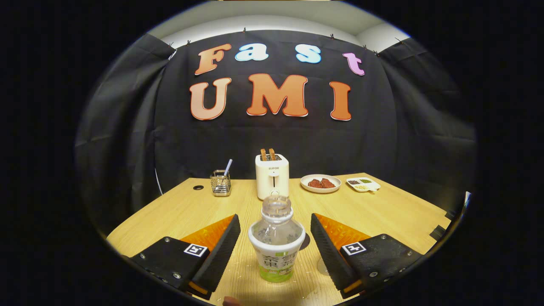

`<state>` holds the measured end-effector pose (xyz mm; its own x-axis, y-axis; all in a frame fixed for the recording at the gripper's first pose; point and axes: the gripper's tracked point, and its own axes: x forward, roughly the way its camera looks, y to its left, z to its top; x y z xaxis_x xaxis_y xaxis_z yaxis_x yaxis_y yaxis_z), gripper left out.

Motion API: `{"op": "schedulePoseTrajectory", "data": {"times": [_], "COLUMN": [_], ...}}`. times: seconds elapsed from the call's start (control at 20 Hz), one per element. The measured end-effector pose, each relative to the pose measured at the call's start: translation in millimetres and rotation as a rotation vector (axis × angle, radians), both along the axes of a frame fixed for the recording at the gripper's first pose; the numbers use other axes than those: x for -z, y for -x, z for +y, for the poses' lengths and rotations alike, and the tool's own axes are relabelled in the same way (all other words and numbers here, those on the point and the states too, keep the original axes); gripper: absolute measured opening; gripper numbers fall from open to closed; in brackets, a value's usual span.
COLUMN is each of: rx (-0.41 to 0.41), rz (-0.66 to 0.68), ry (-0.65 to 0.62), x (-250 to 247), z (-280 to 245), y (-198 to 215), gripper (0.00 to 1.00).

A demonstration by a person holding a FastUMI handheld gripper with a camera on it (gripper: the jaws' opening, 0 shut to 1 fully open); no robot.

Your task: Take the bottle from table, then pour the juice into the cup, finally place the bottle on the coaster

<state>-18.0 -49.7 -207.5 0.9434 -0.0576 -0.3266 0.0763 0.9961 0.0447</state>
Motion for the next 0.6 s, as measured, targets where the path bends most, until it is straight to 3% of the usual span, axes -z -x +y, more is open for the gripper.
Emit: {"op": "schedulePoseTrajectory", "data": {"times": [0.6], "rx": [-0.024], "rz": [0.108], "ry": [0.017], "x": [60.4], "z": [13.9], "y": [3.8], "gripper": [0.99]}}
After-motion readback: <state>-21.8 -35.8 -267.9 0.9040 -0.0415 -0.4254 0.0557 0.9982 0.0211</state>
